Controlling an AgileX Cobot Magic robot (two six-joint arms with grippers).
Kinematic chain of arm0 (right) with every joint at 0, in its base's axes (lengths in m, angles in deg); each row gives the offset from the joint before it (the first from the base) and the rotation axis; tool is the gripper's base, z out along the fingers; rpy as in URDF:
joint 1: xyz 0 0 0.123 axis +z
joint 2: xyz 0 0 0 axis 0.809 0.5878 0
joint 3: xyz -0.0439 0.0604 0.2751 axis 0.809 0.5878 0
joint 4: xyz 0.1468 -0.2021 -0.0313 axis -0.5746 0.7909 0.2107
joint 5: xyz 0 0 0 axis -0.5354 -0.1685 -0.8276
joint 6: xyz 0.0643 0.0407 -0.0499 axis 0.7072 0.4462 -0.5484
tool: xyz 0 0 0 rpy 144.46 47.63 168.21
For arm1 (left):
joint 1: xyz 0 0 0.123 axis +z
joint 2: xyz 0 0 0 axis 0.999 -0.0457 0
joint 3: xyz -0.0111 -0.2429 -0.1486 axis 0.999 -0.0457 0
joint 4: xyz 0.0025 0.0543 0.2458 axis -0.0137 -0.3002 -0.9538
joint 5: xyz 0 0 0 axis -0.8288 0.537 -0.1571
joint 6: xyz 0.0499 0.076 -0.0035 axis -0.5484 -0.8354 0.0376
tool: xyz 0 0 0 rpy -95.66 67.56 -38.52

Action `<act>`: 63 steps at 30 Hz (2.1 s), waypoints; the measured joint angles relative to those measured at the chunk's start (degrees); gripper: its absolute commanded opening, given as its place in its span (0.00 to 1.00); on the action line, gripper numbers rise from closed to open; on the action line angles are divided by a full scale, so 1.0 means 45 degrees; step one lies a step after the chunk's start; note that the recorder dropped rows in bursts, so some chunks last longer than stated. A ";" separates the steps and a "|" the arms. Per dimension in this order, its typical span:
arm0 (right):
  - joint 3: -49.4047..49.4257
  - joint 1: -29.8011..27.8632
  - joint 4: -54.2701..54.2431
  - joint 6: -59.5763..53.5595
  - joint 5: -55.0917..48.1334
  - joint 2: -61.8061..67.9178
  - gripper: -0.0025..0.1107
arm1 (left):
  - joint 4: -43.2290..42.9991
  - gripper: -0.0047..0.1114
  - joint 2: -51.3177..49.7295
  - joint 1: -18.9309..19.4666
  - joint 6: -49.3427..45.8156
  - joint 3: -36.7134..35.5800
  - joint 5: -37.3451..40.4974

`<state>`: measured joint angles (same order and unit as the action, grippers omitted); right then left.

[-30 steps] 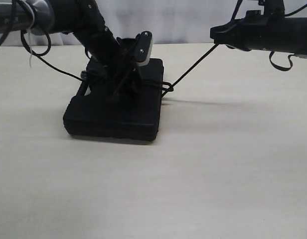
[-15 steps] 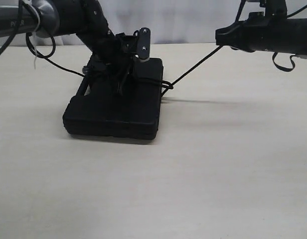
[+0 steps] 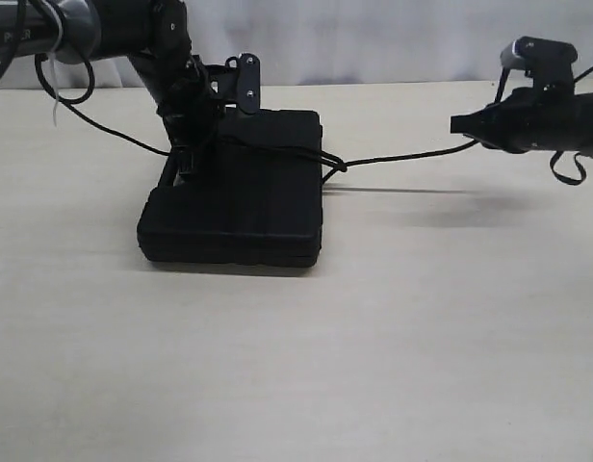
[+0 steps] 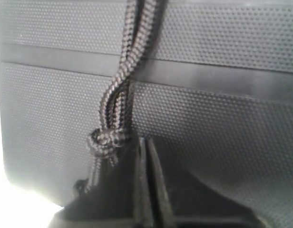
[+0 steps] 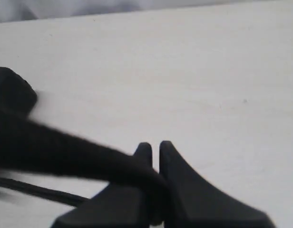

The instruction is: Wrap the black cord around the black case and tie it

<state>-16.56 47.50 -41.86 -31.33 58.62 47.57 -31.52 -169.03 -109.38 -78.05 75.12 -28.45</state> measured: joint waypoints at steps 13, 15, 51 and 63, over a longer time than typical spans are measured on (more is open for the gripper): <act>0.0485 -0.0595 -0.0050 0.0175 0.7675 -0.0881 0.06 | 0.1627 0.04 0.1343 0.0000 0.1152 -0.0023 -0.0486; 0.1529 -0.0595 -0.0103 0.0175 0.4970 -0.2801 0.06 | 0.2369 0.04 0.2387 0.0000 0.2493 -0.0023 -0.1291; 0.7808 -0.0595 -0.0104 0.2483 -0.2205 -1.8025 0.06 | 1.3267 0.04 1.7189 0.0883 -0.0597 -1.2851 -0.9494; 0.9333 -0.0595 -0.0104 0.2737 -0.2205 -2.0119 0.06 | 1.3397 0.04 2.2841 0.0883 -0.0626 -1.5285 -0.8731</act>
<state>25.43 44.83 -42.33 -19.01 48.70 -42.96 28.77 -66.24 -105.41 -80.87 6.34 -67.74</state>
